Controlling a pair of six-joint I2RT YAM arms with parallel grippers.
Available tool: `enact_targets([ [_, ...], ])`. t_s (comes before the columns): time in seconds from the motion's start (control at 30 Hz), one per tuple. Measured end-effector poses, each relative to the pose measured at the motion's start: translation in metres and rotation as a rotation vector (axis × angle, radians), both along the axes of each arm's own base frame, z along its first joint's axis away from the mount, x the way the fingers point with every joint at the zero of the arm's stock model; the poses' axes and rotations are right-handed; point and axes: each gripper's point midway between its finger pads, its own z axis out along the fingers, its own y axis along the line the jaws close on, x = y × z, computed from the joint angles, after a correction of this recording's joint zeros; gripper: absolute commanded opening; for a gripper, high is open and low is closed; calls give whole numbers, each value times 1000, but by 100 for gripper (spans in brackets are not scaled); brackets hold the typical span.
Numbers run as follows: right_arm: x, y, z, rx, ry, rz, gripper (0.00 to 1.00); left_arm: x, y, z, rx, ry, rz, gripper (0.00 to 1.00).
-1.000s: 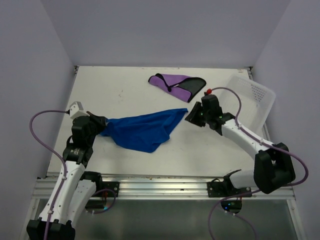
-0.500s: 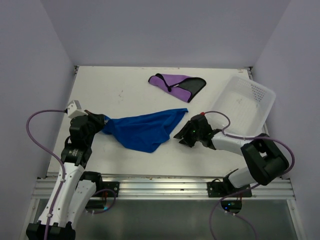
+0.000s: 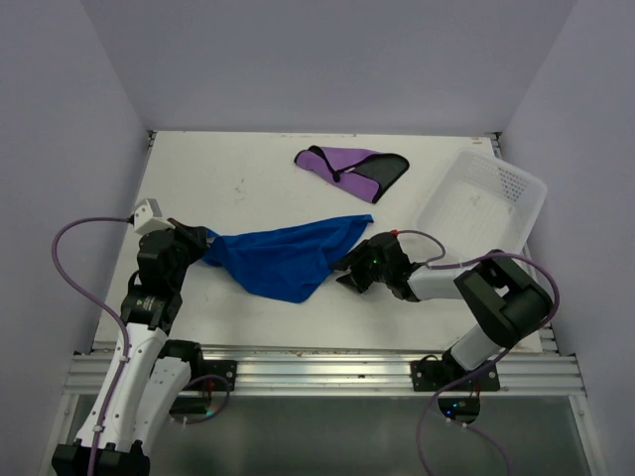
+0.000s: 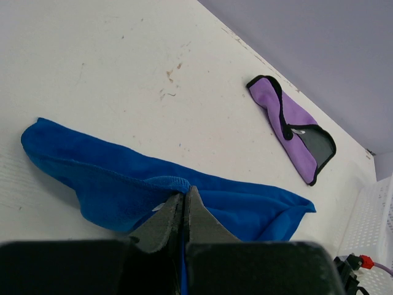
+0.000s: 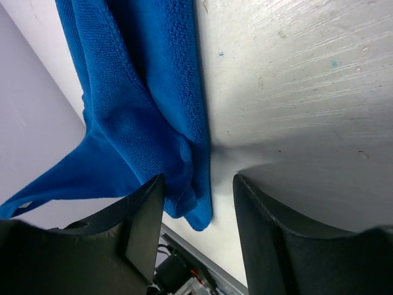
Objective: Roll the towels
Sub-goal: Flatten the towel
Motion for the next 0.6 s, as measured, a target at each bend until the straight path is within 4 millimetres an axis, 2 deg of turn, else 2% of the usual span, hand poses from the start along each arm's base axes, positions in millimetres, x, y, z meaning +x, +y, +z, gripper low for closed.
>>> enact_targets([
  [0.17, 0, 1, -4, 15, 20, -23, 40, 0, 0, 0, 2, -1, -1, 0],
  [0.5, 6, 6, -7, 23, 37, -34, 34, -1, 0, 2, 1, -9, -3, 0],
  [0.6, 7, 8, -7, 23, 41, -34, 26, -1, 0, 2, 1, -9, -3, 0],
])
